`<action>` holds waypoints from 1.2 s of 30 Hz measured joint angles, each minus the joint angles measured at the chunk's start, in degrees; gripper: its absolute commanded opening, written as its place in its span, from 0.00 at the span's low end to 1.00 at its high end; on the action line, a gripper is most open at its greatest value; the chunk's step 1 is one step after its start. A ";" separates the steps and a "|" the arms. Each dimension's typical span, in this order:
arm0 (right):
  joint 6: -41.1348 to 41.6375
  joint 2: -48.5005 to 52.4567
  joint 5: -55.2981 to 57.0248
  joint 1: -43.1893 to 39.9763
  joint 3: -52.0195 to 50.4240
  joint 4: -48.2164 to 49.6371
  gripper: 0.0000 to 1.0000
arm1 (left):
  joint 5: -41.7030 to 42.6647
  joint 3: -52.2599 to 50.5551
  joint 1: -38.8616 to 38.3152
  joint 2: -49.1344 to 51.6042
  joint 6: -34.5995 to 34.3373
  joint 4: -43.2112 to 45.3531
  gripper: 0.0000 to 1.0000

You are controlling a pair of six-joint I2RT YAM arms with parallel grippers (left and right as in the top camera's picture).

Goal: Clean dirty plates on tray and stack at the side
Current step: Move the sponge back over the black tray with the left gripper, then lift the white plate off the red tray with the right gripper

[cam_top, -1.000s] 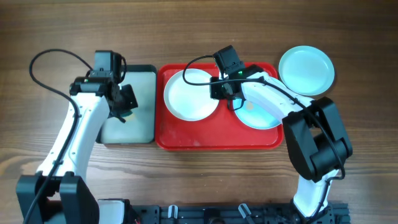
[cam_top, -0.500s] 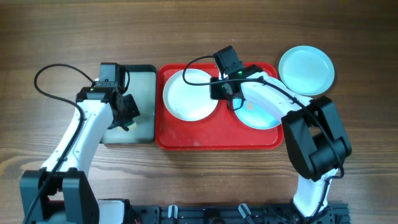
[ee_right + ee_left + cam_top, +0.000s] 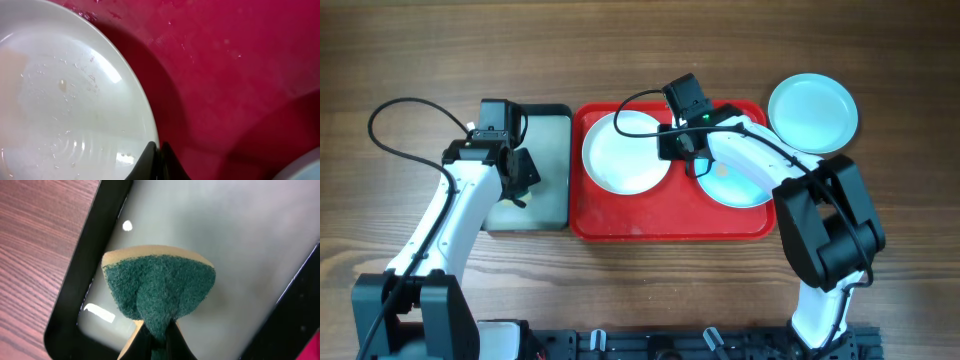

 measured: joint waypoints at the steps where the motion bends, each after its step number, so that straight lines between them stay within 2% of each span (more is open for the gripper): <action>1: 0.02 0.00 0.46 0.00 0.28 -1.01 0.04 | 0.00 0.00 0.00 0.00 0.00 0.17 0.04; 8: -3.43 -1.42 6.58 0.04 7.54 -9.73 0.04 | -1.73 -0.02 1.64 0.00 -1.95 0.48 0.04; 14: -4.96 -6.64 10.49 0.26 16.33 -9.70 0.04 | -1.68 -0.02 2.36 0.00 -2.60 1.22 0.04; 24: -6.29 -7.15 18.36 8.98 17.73 2.75 0.04 | -1.70 -0.02 2.36 0.00 -2.78 2.32 0.04; 30: -12.31 -6.91 25.94 15.80 17.73 9.73 0.04 | -1.64 -0.55 2.36 0.00 -2.78 2.62 0.04; 36: -20.48 -4.37 30.03 18.88 17.73 15.34 0.04 | -1.62 -1.53 2.36 0.00 -2.78 3.34 0.04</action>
